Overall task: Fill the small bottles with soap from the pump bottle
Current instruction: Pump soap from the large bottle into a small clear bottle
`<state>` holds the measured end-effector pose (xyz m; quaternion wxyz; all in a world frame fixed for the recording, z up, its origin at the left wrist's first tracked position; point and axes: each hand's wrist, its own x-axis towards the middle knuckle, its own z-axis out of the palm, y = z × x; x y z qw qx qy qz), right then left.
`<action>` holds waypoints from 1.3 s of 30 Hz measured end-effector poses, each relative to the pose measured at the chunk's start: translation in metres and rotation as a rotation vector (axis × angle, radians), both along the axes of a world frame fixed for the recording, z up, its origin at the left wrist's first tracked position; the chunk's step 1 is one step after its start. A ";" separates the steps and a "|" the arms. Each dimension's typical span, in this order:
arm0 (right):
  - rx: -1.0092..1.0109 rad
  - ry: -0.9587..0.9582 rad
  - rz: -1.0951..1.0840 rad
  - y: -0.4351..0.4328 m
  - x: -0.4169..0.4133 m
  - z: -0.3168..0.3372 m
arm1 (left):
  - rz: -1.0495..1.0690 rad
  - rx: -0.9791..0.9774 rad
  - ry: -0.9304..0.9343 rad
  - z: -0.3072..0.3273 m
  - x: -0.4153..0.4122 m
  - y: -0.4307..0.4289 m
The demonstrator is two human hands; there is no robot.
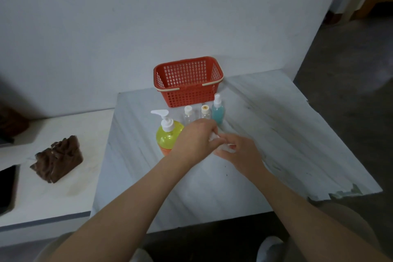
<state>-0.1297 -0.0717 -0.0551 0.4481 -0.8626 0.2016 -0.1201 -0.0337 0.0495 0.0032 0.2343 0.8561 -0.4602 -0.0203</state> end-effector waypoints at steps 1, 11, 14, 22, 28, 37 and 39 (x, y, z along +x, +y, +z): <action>0.000 0.000 -0.012 0.000 0.001 0.002 | -0.027 -0.004 0.010 0.000 0.000 -0.001; -0.072 0.026 0.022 -0.006 0.004 0.004 | -0.044 0.159 -0.071 0.009 0.001 -0.005; -0.085 0.017 -0.006 -0.003 0.006 0.006 | -0.101 0.104 -0.053 0.007 0.002 0.000; -0.093 0.038 -0.002 0.000 0.006 0.001 | -0.107 0.173 -0.099 0.003 0.001 0.004; -0.096 0.016 -0.015 0.005 0.006 0.008 | -0.133 0.113 -0.081 0.007 0.002 0.008; -0.109 0.025 0.040 0.010 0.010 0.011 | -0.097 0.016 -0.061 0.004 0.011 0.030; -0.096 0.016 0.047 0.010 0.012 0.007 | -0.079 -0.007 -0.018 0.004 0.014 0.045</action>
